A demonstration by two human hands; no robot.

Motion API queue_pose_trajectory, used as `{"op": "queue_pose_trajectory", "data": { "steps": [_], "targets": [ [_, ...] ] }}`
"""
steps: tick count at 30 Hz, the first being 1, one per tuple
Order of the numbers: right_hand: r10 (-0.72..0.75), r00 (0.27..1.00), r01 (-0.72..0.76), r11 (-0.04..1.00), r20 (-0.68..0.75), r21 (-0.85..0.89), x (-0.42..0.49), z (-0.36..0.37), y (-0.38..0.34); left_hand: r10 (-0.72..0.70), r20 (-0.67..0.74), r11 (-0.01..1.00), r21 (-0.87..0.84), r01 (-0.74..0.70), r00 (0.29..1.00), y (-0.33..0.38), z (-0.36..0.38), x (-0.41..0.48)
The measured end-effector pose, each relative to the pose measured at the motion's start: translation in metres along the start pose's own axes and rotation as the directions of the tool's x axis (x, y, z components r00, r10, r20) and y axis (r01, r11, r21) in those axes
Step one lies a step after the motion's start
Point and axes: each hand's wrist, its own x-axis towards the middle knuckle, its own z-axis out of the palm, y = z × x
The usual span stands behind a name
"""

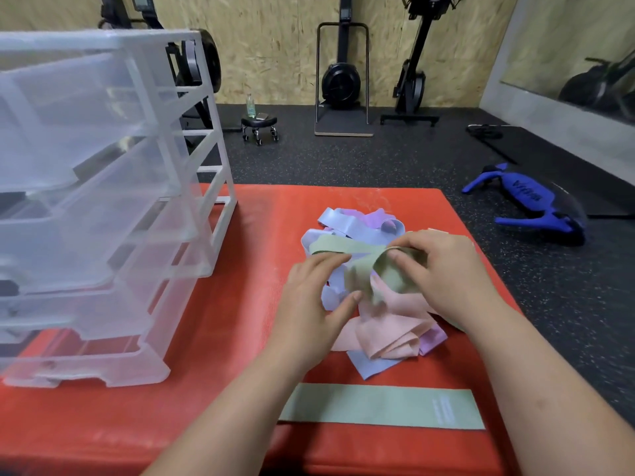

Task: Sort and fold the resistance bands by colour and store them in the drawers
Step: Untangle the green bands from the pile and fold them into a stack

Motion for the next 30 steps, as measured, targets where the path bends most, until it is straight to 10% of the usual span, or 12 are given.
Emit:
{"op": "queue_pose_trajectory", "data": {
  "steps": [13,20,30],
  "targets": [
    [0.039,0.919,-0.149,0.955,0.391,0.255,-0.021,0.006,0.015,-0.306,0.033,0.891,-0.343,0.298,0.951,0.003,0.001,0.007],
    [0.197,0.936,-0.342,0.697,0.29,0.63,-0.013,-0.005,0.016,-0.4,0.035,0.852,-0.353,0.386,0.916,-0.012,-0.005,0.011],
    [0.083,0.964,-0.217,0.792,0.251,0.571,-0.008,0.008,-0.002,-0.199,0.086,0.968,-0.141,0.209,0.976,-0.012,-0.008,0.008]
  ]
}}
